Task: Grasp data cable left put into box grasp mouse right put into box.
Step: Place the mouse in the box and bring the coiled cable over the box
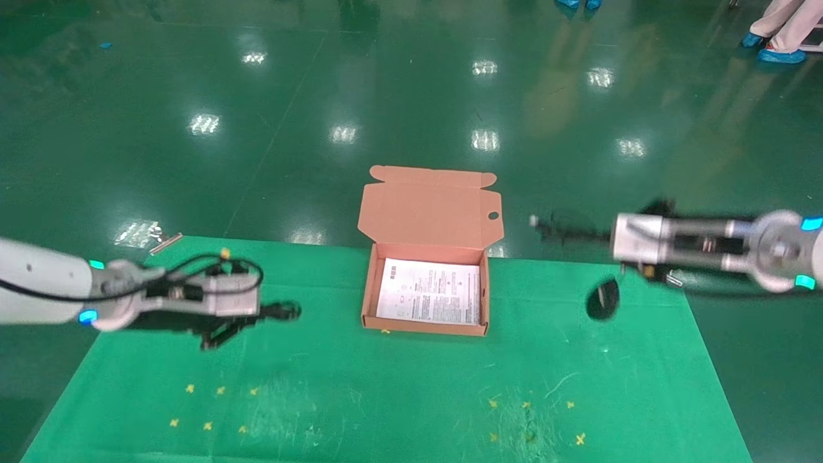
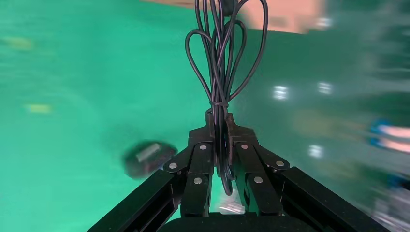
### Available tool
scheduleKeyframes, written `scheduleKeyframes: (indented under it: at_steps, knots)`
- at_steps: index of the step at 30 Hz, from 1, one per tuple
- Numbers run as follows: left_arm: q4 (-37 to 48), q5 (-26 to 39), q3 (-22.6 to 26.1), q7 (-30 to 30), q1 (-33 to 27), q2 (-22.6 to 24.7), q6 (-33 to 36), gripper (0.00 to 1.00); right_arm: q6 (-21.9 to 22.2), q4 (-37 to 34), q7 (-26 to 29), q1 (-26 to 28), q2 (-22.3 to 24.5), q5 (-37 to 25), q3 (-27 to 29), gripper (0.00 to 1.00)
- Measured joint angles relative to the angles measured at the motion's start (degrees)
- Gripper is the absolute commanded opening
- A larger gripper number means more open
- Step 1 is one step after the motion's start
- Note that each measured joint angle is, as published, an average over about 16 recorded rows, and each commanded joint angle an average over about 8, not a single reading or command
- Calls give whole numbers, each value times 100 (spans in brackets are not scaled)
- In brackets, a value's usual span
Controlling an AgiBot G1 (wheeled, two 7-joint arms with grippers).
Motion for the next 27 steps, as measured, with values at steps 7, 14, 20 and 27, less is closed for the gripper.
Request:
scheduleKeyframes:
  at_steps: [7,14,20,27]
  knots:
    - [-271,249,-116,-44,-422,230,-517,0,501,-226,-96,629,-597,-43,153,0]
    - [71,418,-181,147,-871,708,-1082,0,905,-1102,-772,1209,-1522,212,195,0]
    - [557,413,-219,444,-1217,1083,-1422,0,1116,-2022,-1528,1643,-2183,551,258,0]
    - [978,335,-251,724,-1471,1333,-1613,0,1186,-2769,-2177,1971,-2621,854,326,0]
